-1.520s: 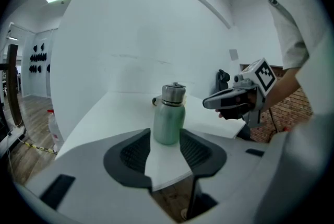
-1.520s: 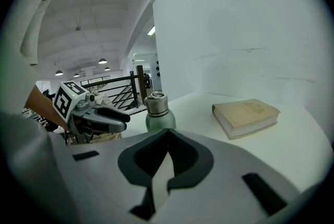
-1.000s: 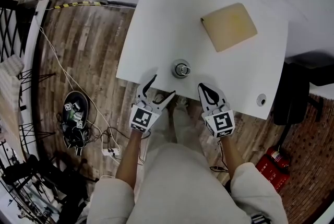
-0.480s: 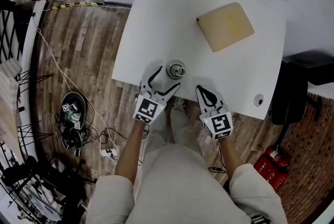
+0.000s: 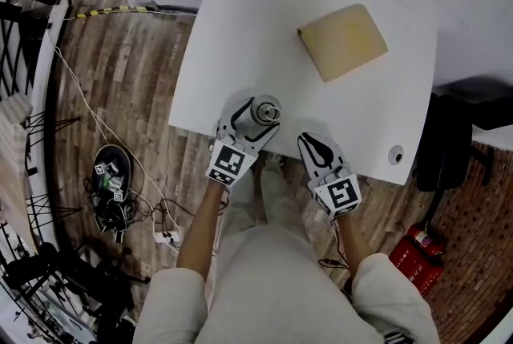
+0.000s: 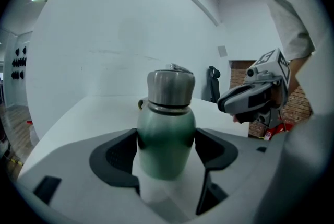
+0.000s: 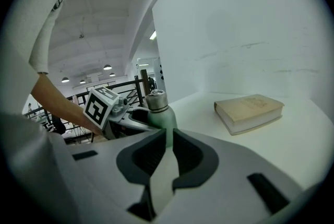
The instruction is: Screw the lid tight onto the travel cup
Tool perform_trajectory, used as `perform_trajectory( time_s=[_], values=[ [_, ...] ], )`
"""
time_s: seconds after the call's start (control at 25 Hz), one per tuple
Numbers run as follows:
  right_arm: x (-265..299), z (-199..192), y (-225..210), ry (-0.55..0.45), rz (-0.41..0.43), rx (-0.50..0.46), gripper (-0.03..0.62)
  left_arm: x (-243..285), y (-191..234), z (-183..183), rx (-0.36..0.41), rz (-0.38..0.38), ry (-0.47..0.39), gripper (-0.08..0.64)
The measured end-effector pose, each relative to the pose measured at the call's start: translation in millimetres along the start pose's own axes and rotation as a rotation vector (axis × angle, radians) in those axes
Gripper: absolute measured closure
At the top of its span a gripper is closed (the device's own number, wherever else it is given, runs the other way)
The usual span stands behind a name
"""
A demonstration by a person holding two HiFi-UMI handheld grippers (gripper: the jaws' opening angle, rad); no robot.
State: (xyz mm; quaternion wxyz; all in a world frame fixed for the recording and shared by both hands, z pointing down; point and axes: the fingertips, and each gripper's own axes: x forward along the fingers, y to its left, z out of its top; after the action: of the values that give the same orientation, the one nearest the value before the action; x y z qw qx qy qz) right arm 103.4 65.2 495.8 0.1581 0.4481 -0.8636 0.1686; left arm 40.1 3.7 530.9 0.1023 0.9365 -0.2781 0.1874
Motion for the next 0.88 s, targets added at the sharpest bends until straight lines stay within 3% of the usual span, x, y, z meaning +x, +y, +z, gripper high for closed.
perform_trajectory(
  time_s=[0.28,0.56,0.88],
  values=[
    [10,9,7,-0.054,0.136,-0.026,0.224,1,1,0,0.003,-0.02,-0.015,0.218],
    [26,28,9,-0.077,0.207,-0.064,0.199,1,1,-1,0.018,-0.053,-0.028,0.222],
    [53,49,25,-0.091,0.345,-0.16,0.235,-1,2,-1,0.026,-0.067,-0.033,0.224]
  ],
)
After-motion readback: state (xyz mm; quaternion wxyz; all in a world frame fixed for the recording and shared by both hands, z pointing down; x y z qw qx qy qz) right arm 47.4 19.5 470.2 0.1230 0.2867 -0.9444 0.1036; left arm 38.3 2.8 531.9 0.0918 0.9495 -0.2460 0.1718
